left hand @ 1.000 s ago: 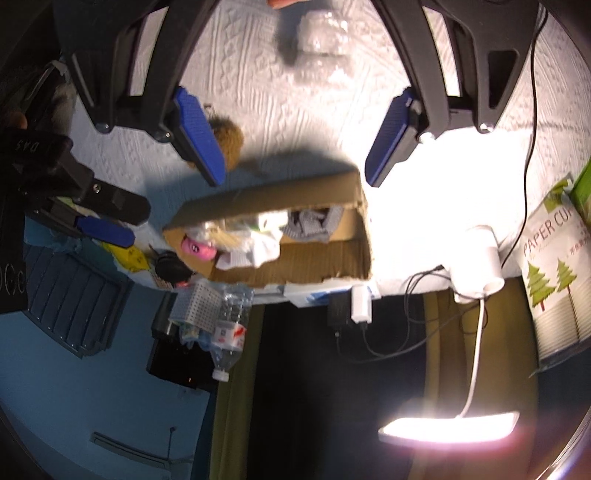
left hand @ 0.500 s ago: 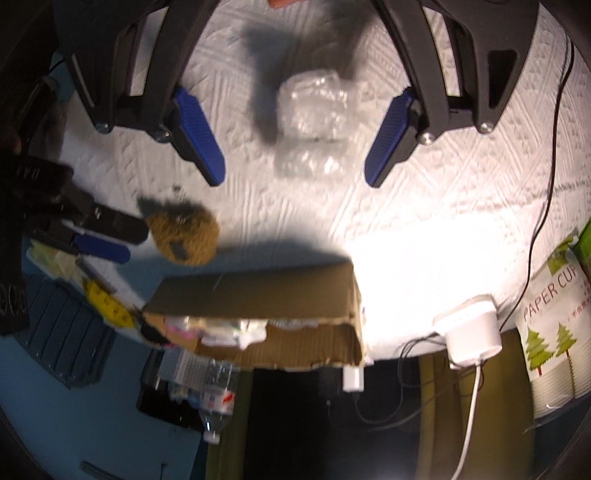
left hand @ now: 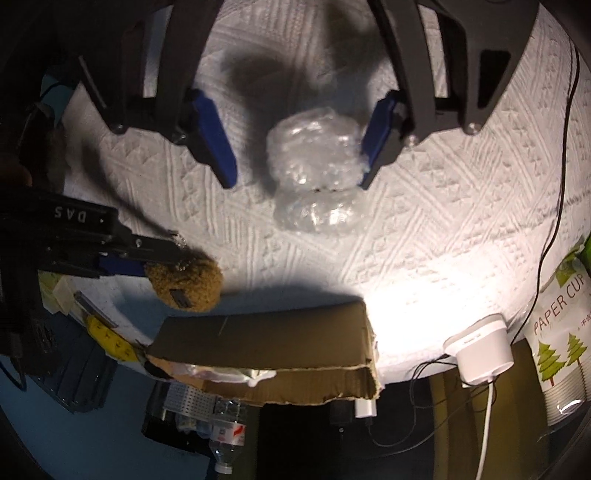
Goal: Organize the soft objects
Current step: 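Grasp the brown fuzzy pouch with the right tool while the left tool grasps the bubble wrap, then lower the pouch into the box with the right tool while the left tool drops the bubble wrap in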
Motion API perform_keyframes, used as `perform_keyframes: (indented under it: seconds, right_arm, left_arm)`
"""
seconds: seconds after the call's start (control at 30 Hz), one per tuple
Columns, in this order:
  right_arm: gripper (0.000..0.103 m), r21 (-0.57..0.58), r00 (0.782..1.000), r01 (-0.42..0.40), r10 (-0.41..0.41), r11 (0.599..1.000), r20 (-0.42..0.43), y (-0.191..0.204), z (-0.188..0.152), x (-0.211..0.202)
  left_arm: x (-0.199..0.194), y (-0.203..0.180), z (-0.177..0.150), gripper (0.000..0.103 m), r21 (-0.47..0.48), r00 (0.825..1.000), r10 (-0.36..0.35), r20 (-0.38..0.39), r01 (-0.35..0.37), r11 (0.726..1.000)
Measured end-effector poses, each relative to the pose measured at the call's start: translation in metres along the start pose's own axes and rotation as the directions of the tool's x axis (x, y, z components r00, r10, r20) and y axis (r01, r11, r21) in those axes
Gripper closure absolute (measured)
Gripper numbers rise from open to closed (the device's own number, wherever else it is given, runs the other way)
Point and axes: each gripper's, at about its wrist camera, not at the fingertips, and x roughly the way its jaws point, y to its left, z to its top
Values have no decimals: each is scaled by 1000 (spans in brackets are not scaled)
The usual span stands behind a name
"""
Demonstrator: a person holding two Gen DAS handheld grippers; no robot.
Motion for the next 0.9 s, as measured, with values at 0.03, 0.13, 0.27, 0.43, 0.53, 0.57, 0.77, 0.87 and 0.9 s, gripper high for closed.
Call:
perform_keyframes:
  seconds: [0.03,0.13,0.27,0.43,0.53,0.57,0.77,0.87,0.9]
  right_arm:
    - [64,-3,1000,-8,8,1000,-3,1,0,0]
    - [74,-13,1000,3,-3,1000,-3,2,-1,0]
    - [79,-10,1000,0,0,1000,17,0,-2,-7]
    - [80,-13,999,-2,3,1000,47,-1,2,-18]
    - [82,-16,998,-7,8,1000,57,-2,4,-21]
    - [82,-17,998,-10,11,1000,62,-2,4,-23]
    - [83,-32,995,-18,21,999,96,-1,10,-37]
    - [83,-31,992,-22,26,999,123,-2,13,-48]
    - [83,-32,991,-23,27,999,130,-2,14,-51]
  left_arm:
    - [0,-2,0,46,11,1000,5,1,-5,1000]
    - [-1,-6,1,58,27,1000,2,3,-2,1000]
    - [-6,-7,0,62,25,1000,-13,13,13,1000]
    - [-15,-11,4,63,35,999,-24,42,22,999]
    - [-20,-11,8,63,33,998,-24,58,22,999]
    - [-21,-11,9,64,32,998,-23,62,21,999]
    - [-31,-9,20,64,22,995,-16,96,13,1000]
    - [-36,-9,26,64,19,994,-12,113,10,1000]
    - [-37,-9,28,64,18,993,-11,117,9,1000]
